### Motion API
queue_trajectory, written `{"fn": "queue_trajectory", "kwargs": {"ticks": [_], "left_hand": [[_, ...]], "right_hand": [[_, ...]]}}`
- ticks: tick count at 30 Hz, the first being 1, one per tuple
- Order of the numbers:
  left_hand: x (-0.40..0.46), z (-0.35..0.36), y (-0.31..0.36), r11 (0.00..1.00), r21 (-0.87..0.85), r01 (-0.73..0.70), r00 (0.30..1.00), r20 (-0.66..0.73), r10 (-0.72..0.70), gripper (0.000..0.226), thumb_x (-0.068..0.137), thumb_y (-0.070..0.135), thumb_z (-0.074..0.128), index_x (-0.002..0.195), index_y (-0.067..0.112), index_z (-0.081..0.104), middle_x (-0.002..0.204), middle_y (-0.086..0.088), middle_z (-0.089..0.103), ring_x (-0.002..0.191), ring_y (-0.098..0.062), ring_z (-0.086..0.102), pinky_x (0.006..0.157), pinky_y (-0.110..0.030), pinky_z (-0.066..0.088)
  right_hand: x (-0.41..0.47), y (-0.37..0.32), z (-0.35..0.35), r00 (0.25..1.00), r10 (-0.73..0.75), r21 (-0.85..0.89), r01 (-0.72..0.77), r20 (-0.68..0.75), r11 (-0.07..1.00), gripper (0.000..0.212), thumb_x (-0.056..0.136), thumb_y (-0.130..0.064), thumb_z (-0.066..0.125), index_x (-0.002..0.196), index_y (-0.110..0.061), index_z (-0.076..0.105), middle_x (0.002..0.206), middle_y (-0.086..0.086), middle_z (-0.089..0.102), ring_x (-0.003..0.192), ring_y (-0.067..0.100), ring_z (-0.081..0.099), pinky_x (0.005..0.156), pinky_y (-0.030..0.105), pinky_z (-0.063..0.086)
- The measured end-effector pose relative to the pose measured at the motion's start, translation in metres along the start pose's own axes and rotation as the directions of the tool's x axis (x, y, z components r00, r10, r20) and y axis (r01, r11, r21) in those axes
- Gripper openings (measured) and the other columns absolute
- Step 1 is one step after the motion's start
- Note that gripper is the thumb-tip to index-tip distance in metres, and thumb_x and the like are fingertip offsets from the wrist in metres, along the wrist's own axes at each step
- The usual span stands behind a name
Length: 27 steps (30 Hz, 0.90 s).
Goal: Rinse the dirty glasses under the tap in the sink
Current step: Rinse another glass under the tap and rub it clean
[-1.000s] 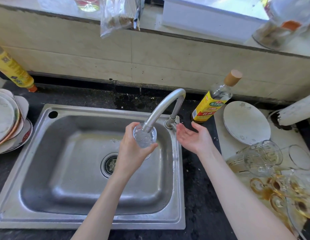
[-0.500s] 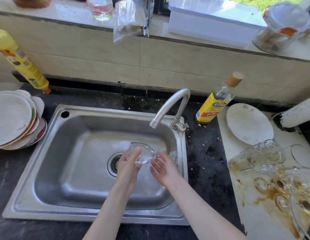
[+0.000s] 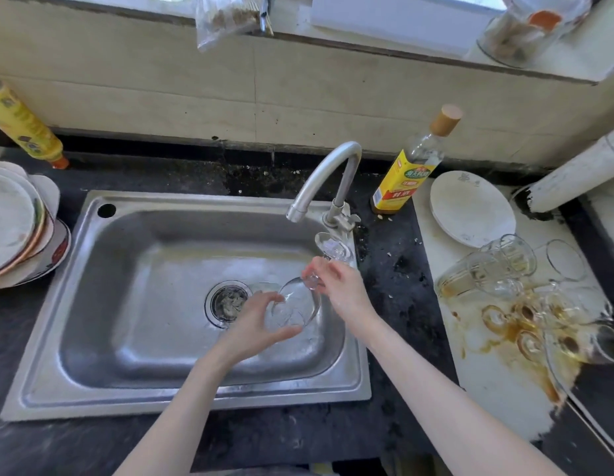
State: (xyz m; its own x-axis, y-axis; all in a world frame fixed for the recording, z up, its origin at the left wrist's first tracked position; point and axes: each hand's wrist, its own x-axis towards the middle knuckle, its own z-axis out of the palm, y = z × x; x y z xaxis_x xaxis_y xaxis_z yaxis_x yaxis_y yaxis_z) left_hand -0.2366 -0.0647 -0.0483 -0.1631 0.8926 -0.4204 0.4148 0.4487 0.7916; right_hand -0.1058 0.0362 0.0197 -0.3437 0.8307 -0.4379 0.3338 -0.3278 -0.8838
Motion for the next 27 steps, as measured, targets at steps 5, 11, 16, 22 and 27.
{"fn": "queue_trajectory", "kwargs": {"ticks": [5,11,16,22,27], "left_hand": [[-0.01,0.012,-0.004,0.902,0.426,-0.077,0.997,0.046,0.064,0.089,0.072,0.07,0.046,0.14,0.014,0.034,0.145,-0.006,0.037,0.141,-0.026,0.021,0.113,-0.038,0.02],[-0.017,-0.002,0.012,0.718,0.647,-0.257,0.954,0.051,0.296,0.097,0.067,0.074,0.015,0.145,0.018,0.029,0.152,-0.006,0.028,0.144,-0.028,0.012,0.115,-0.048,0.014],[-0.047,0.021,0.048,0.532,0.748,-0.396,0.907,0.231,0.351,0.102,0.063,0.079,-0.001,0.149,0.025,0.011,0.158,0.002,0.007,0.145,-0.023,-0.001,0.116,-0.042,0.001],[-0.121,0.091,0.08,0.368,0.654,-0.661,0.735,0.466,0.492,0.109,0.063,0.085,-0.015,0.148,0.026,0.019,0.156,0.001,0.017,0.145,-0.025,0.005,0.115,-0.044,0.006],[-0.21,0.162,0.098,0.159,0.522,-0.838,0.515,0.66,0.547,0.1,0.067,0.083,-0.012,0.149,0.031,0.012,0.157,0.006,0.009,0.143,-0.016,-0.009,0.111,-0.034,-0.01]], "right_hand": [[-0.025,0.028,0.001,1.0,0.008,-0.212,-0.008,0.0,0.977,0.019,0.093,-0.021,0.057,0.098,-0.007,0.069,0.08,-0.009,0.064,0.074,0.003,0.059,0.062,0.006,0.04],[-0.064,0.014,-0.025,0.984,-0.135,-0.199,0.11,-0.116,0.974,0.024,0.092,-0.027,0.058,0.083,-0.008,0.071,0.082,0.009,0.07,0.075,0.022,0.061,0.067,0.026,0.044],[-0.125,0.032,-0.06,0.945,-0.163,-0.183,0.113,-0.284,0.977,0.024,0.093,-0.031,0.056,0.094,-0.01,0.068,0.084,0.005,0.07,0.077,0.021,0.064,0.071,0.028,0.048],[-0.254,0.085,-0.099,0.844,-0.127,-0.13,0.069,-0.521,0.989,0.026,0.093,-0.03,0.056,0.098,-0.009,0.069,0.087,0.001,0.07,0.081,0.008,0.063,0.074,0.024,0.049],[-0.395,0.138,-0.106,0.678,-0.054,-0.03,0.046,-0.733,0.998,0.026,0.094,-0.029,0.054,0.108,-0.014,0.069,0.104,0.002,0.071,0.098,0.012,0.064,0.085,0.021,0.049]]}}
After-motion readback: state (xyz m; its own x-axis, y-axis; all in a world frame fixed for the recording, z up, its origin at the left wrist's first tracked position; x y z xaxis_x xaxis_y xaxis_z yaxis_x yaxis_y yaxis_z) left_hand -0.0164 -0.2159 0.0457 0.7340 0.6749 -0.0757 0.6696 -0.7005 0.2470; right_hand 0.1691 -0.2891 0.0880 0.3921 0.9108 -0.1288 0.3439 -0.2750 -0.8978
